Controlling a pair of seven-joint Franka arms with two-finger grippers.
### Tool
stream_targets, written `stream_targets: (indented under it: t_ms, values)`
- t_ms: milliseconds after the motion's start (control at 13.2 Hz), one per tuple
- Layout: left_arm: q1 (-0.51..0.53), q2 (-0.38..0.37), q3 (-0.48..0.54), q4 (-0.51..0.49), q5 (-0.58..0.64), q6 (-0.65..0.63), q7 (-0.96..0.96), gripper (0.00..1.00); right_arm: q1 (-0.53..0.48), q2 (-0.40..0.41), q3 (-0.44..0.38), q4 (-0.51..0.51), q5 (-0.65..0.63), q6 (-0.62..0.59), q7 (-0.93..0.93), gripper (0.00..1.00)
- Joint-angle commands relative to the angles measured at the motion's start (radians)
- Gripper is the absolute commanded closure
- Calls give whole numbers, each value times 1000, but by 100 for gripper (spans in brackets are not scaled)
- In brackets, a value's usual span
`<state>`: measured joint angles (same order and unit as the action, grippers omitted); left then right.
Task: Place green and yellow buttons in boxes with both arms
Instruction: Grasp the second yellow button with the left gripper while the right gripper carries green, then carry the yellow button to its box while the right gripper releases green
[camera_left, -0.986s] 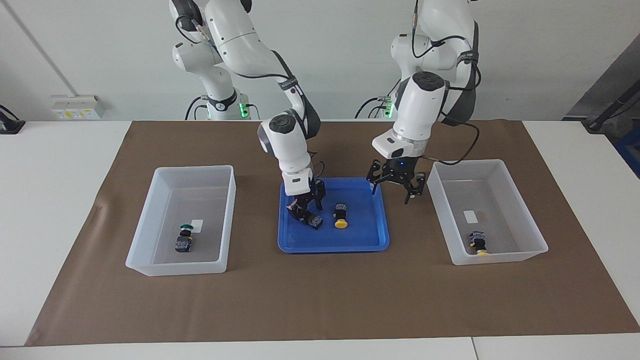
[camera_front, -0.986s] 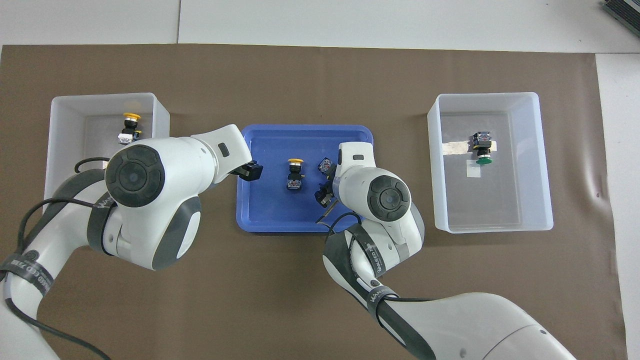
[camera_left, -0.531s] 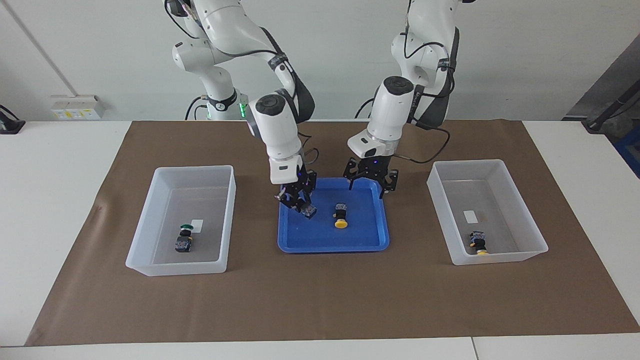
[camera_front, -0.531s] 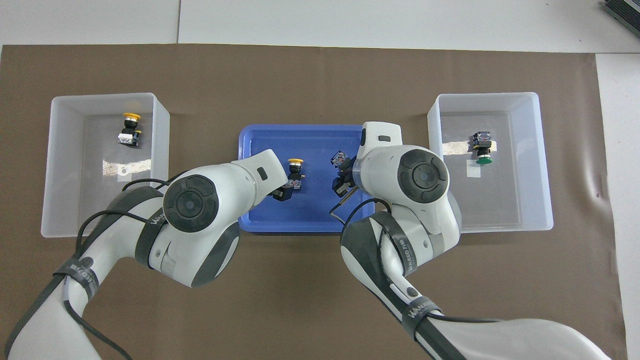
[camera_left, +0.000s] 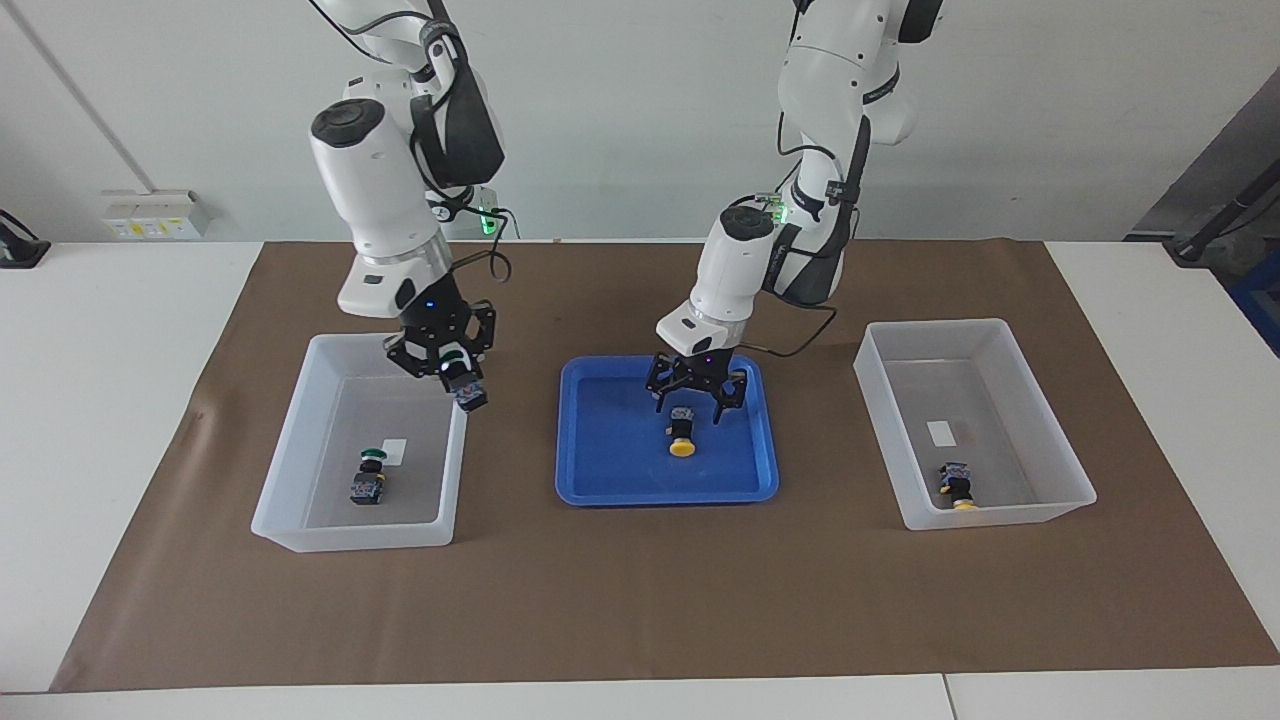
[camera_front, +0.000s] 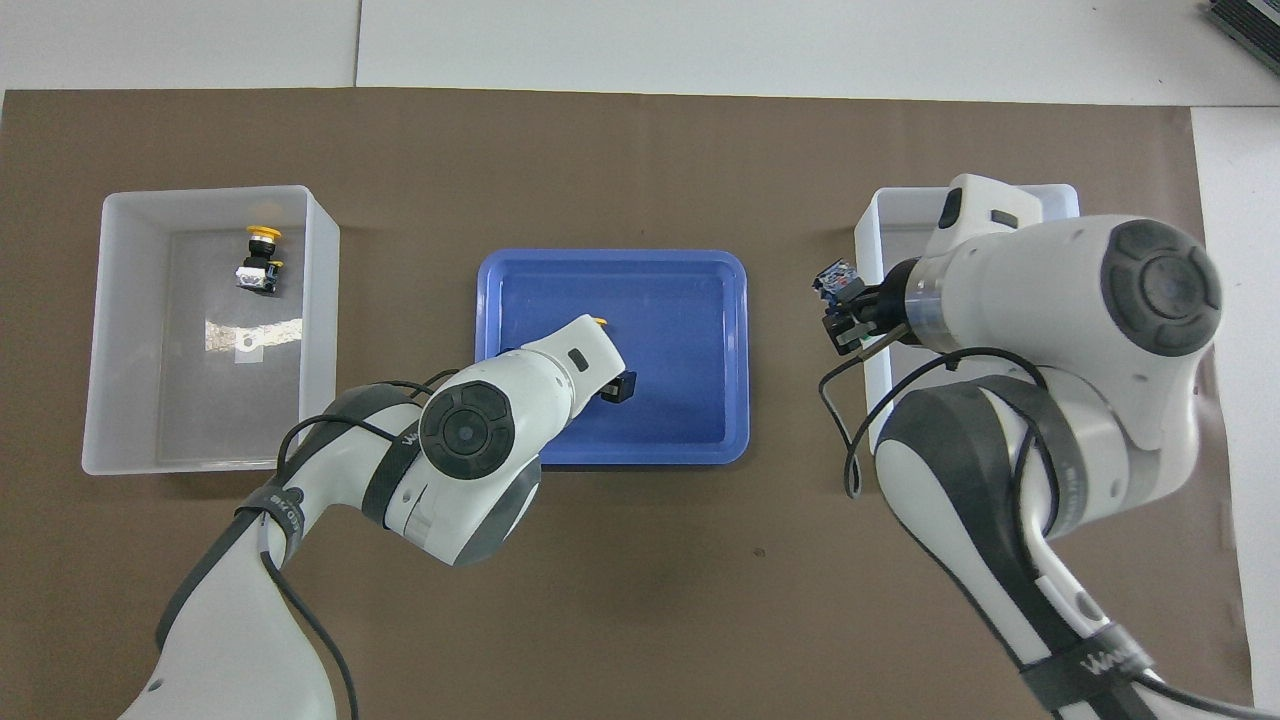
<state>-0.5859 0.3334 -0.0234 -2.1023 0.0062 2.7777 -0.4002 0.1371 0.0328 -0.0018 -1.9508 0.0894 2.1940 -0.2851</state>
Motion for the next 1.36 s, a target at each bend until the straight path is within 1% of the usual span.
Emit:
stream_targets:
  t_ms: [0, 76, 152, 227, 303, 379, 455, 607, 682, 834, 910, 986, 1062, 1213, 1289]
  values:
    - [-15, 1, 11, 2, -6, 5, -22, 74, -104, -5, 14, -49, -3, 1, -5, 100]
    - [-17, 1, 11, 2, -6, 0, -23, 81, -125, -1, 14, -78, -3, 1, -12, 100]
    - [-12, 1, 11, 8, -6, -6, -23, 94, -135, 6, 14, -103, -3, 3, -11, 100]
    - [-9, -7, 13, 11, -6, -10, -23, 100, -155, 7, 14, -134, -3, 12, -14, 100]
    - [0, -26, 14, 8, -6, -21, -22, 100, -162, 9, 16, -155, -3, 19, -12, 100]
    - [21, -66, 16, 7, -6, -59, -16, 100, -165, 12, 16, -177, -3, 24, -17, 100]
    - [53, -118, 16, 5, -6, -129, -2, 100, -165, 16, 16, -195, -3, 33, -16, 100]
    - [131, -204, 17, 5, -6, -284, 64, 100, -165, 35, 16, -235, -3, 105, -25, 100]
    - [196, -243, 16, 7, -6, -340, 105, 100, -165, 53, 16, -240, -3, 134, -43, 97]
    - [321, -283, 17, 16, -6, -417, 115, 100, -165, 73, 16, -241, -3, 155, -49, 73]
    - [378, -289, 19, 22, -6, -417, 115, 100, -165, 76, 16, -241, -3, 156, -49, 52]
    - [430, -287, 19, 37, -5, -415, 116, 100, -163, 79, 16, -240, -3, 156, -37, 20]
    - [463, -283, 19, 47, -5, -405, 145, 100, -165, 79, 16, -237, -2, 155, -37, 0]
    - [549, -275, 17, 39, -8, -350, 303, 100, -165, 78, 16, -205, -2, 136, -34, 0]
    - [567, -265, 19, 36, -8, -316, 352, 100, -163, 67, 16, -185, -2, 130, -23, 0]
